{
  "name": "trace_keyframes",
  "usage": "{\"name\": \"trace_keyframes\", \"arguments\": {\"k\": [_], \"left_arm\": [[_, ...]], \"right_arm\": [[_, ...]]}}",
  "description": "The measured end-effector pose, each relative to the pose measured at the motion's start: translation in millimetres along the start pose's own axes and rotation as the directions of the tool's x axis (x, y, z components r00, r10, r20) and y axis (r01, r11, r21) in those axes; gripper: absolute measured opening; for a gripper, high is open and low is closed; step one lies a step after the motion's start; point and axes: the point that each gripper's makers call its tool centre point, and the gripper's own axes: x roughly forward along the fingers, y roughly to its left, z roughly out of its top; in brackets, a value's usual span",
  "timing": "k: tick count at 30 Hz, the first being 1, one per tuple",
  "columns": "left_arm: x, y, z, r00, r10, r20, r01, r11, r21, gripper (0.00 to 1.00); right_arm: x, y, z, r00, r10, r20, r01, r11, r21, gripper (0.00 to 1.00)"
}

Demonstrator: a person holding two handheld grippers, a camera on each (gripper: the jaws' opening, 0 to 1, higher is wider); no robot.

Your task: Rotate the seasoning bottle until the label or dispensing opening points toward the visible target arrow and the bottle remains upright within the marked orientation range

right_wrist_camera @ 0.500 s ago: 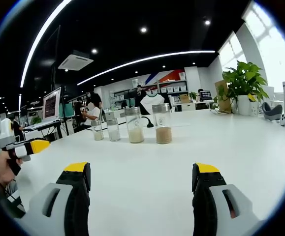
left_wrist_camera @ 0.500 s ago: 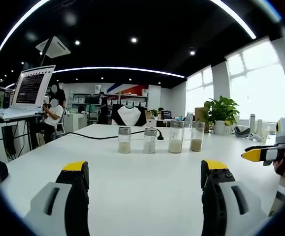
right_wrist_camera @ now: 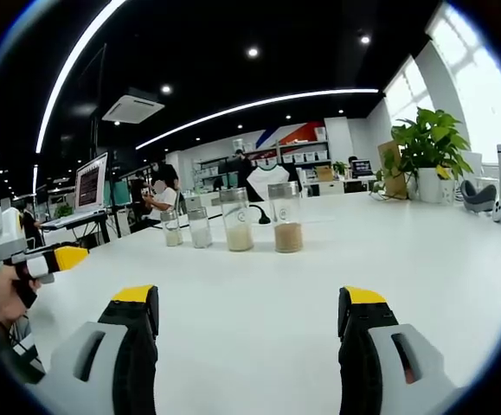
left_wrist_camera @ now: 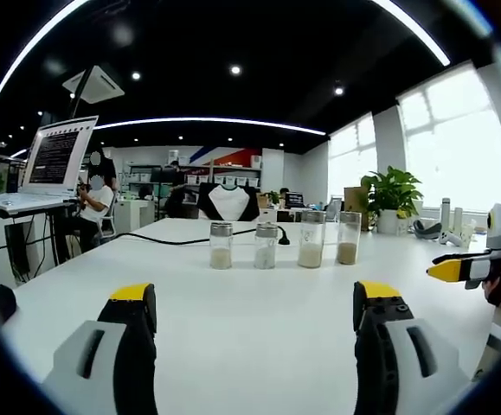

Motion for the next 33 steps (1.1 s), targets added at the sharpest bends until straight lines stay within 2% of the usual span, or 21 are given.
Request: {"name": "trace_keyframes", "arguments": {"k": [23, 33], "left_arm": [[-0.4, 3.3, -2.0, 1.000, 0.009, -0.007, -0.009, 1.000, -0.001, 1.00], [0.4, -0.5, -3.0, 1.000, -0.005, -0.012, 0.005, 1.000, 0.003, 1.00]], "right_arm": [[0.4, 0.7, -2.2, 1.000, 0.006, -0.011, -0.006, 1.000, -0.001, 0.87], [1.2, 3.1, -2.1, 1.000, 0.013, -0.018, -0.013, 1.000, -0.015, 0.87]]}}
